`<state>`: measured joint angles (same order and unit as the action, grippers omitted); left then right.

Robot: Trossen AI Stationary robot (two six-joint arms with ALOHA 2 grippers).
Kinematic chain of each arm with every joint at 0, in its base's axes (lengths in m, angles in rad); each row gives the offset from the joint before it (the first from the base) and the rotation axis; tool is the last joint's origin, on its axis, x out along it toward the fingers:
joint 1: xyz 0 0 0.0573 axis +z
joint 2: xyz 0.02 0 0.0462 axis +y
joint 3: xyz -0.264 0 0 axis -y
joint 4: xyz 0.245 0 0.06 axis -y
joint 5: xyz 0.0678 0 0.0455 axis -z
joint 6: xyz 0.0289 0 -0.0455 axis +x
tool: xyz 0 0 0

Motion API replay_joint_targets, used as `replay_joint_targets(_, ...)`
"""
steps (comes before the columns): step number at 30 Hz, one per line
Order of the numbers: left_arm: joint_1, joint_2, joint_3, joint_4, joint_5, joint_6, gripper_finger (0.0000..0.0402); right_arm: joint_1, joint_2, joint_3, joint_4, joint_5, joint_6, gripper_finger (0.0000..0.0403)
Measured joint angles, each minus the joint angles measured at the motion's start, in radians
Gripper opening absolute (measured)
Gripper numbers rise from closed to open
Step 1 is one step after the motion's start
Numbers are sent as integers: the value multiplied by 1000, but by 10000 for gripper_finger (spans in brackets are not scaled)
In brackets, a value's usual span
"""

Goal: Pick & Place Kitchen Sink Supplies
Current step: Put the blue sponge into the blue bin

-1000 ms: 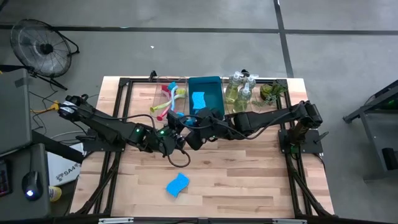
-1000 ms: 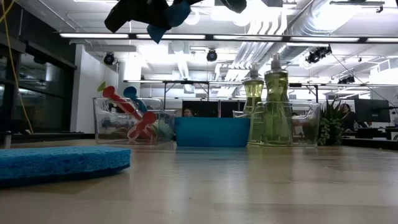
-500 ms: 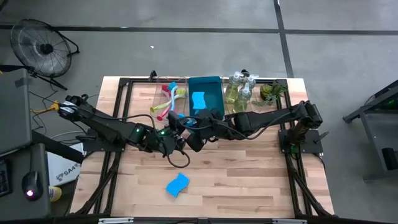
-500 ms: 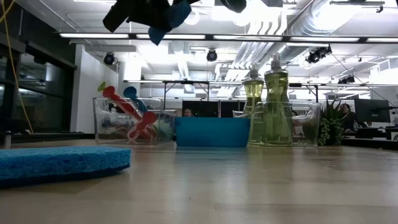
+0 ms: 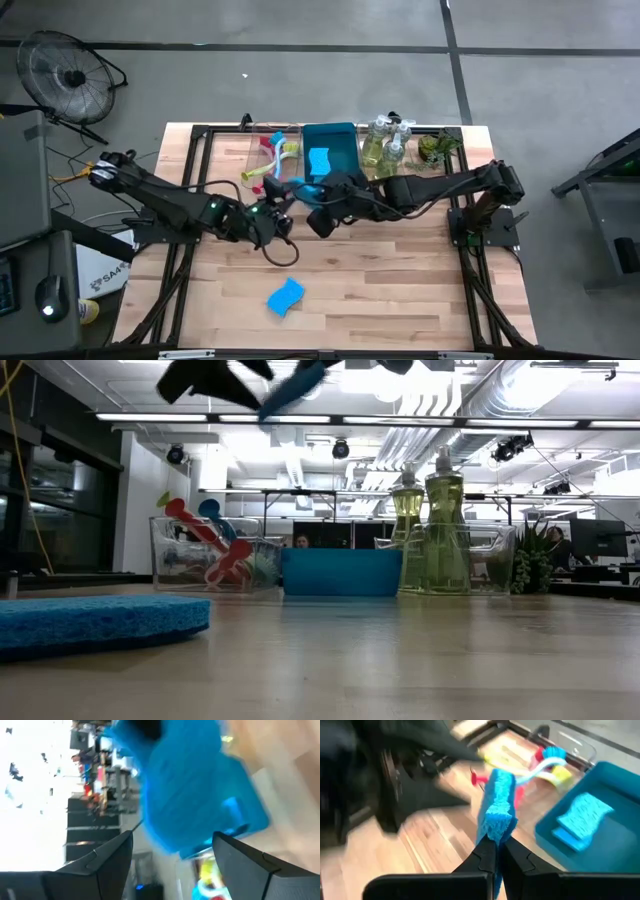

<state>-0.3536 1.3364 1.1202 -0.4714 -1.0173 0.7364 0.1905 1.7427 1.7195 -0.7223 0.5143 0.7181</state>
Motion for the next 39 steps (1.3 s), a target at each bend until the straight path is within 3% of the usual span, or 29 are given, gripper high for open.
replay_joint_targets(7, 0, -61, 0, -220, -50, -95, 266, 4, -23, 0, -129, 46, 41, 2)
replay_joint_targets(13, 1, -142, 1, -416, -54, -342, 266, 3, -24, 0, -153, 74, 52, 2)
replay_joint_targets(19, 0, -220, 0, -541, -36, -569, 266, 4, -24, 0, -171, 241, 122, 2)
replay_joint_targets(26, 0, -258, 0, -549, -29, -585, 266, 14, 8, 0, -178, 380, 217, 2)
replay_joint_targets(39, 0, -262, 0, -635, -35, -590, 265, 20, 93, 0, -229, 423, 481, 2)
